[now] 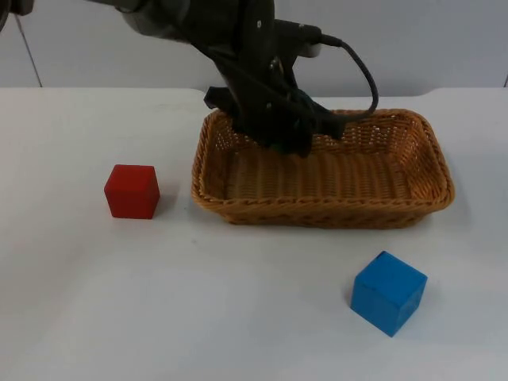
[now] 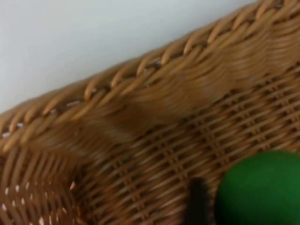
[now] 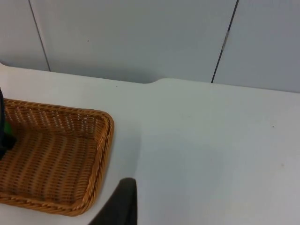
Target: Place all geometric objects except the red cube into the basket.
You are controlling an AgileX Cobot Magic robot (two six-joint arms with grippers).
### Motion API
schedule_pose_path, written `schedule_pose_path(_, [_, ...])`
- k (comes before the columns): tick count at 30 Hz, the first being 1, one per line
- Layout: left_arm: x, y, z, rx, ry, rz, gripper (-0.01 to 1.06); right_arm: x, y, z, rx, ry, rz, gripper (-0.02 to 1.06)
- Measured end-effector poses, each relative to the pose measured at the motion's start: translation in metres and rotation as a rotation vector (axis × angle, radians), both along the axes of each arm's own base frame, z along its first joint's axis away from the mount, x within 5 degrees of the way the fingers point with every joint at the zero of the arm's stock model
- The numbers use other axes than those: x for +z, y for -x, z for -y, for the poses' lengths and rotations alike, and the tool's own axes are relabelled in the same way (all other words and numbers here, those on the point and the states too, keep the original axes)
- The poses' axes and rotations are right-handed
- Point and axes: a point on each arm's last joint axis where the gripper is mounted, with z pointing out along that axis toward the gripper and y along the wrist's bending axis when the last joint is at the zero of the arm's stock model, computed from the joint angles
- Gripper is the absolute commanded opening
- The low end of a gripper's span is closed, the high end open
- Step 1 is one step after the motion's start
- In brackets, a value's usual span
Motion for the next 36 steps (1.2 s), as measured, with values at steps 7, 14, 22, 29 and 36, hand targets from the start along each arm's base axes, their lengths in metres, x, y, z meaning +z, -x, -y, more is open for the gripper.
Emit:
schedule_pose_path(7, [0.008, 0.009, 0.002, -0.024, -0.033, -0.061, 1.04, 0.000, 0.000, 0.000, 0.000, 0.000, 0.004, 1.03])
schedule_pose_path(14, [0.106, 0.020, -0.008, -0.051, 0.007, 0.104, 1.04, 0.000, 0.000, 0.000, 0.000, 0.000, 0.001, 1.03])
schedule_pose_path(22, [0.278, 0.081, -0.054, -0.047, 0.097, 0.503, 1.04, -0.006, 0.003, 0.000, 0.006, 0.016, -0.072, 1.03])
schedule_pose_path(29, [0.323, 0.155, -0.124, 0.057, 0.032, 0.651, 1.04, -0.013, 0.002, -0.013, 0.133, -0.007, -0.151, 1.03])
schedule_pose_path(36, [0.306, 0.205, -0.205, 0.314, 0.035, 0.629, 1.04, -0.037, -0.016, -0.047, 0.310, 0.012, -0.258, 1.03])
